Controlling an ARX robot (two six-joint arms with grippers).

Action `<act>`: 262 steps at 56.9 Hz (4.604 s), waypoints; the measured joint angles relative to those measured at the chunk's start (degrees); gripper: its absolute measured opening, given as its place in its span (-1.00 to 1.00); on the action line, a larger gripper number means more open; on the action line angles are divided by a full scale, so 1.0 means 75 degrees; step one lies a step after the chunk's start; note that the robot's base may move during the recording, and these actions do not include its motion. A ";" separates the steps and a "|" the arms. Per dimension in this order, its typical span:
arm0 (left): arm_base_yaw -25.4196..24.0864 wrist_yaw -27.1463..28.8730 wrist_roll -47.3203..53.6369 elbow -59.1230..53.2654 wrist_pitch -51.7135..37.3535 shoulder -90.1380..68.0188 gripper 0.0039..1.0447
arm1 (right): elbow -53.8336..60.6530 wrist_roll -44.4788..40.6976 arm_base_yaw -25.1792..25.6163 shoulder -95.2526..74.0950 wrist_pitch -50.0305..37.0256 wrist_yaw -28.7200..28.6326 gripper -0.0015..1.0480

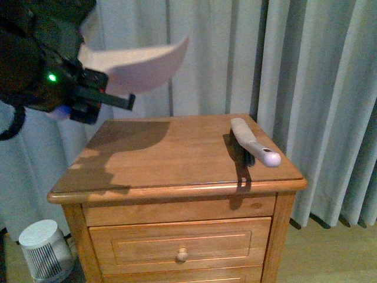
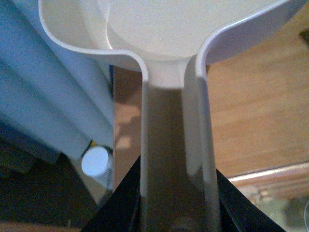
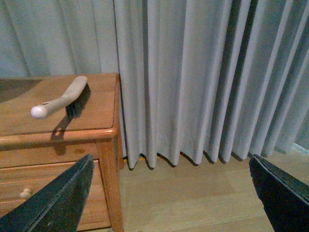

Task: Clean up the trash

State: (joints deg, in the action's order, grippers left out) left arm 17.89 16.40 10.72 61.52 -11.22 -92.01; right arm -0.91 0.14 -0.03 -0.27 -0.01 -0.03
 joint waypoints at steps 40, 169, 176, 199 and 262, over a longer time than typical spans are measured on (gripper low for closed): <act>-0.1297 -0.1183 -0.0283 -0.5808 0.0344 0.8746 -0.50 | 0.0000 0.0003 0.0000 0.0000 0.0000 0.0000 0.86; -0.1355 -0.1204 -0.0755 -0.5863 0.0551 0.9285 -0.50 | -1.2391 0.3908 -0.3357 -1.5854 0.2975 0.1454 0.55; -0.1355 -0.1204 -0.0755 -0.5863 0.0551 0.9285 -0.50 | -1.2391 0.4013 -0.3430 -1.6002 0.2990 0.1451 0.10; -0.1355 -0.1207 -0.0755 -0.5863 0.0551 0.9285 -0.50 | -1.2214 0.3975 -0.3421 -1.5964 0.2783 0.1533 -0.59; -0.1355 -0.1204 -0.0755 -0.5863 0.0551 0.9285 -0.50 | -0.3392 0.1271 -0.4004 -0.2774 0.1848 0.4363 -0.60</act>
State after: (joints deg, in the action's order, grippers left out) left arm 7.73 7.38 5.06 17.54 -7.09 -22.37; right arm -26.35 9.67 -30.06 -21.08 13.85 32.69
